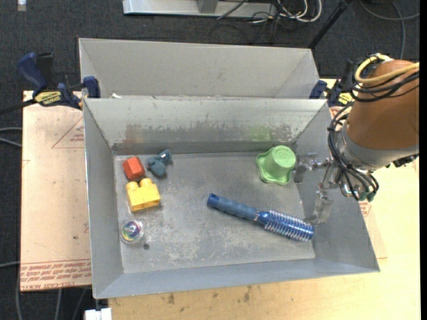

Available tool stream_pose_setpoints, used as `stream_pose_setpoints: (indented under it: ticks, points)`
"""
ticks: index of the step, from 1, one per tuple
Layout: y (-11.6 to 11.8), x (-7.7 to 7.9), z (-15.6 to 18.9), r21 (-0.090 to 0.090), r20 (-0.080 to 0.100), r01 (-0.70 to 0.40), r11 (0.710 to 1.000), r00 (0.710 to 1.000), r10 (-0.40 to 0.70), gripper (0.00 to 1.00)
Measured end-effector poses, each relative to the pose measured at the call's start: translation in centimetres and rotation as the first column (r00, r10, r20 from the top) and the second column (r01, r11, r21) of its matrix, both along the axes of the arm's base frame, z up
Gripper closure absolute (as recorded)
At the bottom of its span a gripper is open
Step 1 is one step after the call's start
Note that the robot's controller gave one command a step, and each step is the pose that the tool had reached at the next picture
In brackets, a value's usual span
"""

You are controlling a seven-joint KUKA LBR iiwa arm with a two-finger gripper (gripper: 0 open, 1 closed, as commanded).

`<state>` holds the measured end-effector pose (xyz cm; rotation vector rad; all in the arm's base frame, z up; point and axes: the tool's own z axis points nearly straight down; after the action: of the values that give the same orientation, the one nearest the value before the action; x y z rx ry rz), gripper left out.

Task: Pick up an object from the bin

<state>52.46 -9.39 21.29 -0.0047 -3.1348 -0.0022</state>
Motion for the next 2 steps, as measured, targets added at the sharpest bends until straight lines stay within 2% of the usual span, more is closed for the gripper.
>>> stream_pose_setpoints:
  ticks: [1,2]
  points:
    - [2.6,-1.4,-14.8,0.001,0.0,0.031,1.0,1.0,-0.031,0.0]
    - [1.9,-0.6,-11.1,-0.001,0.012,0.039,0.999,0.999,-0.039,0.0]
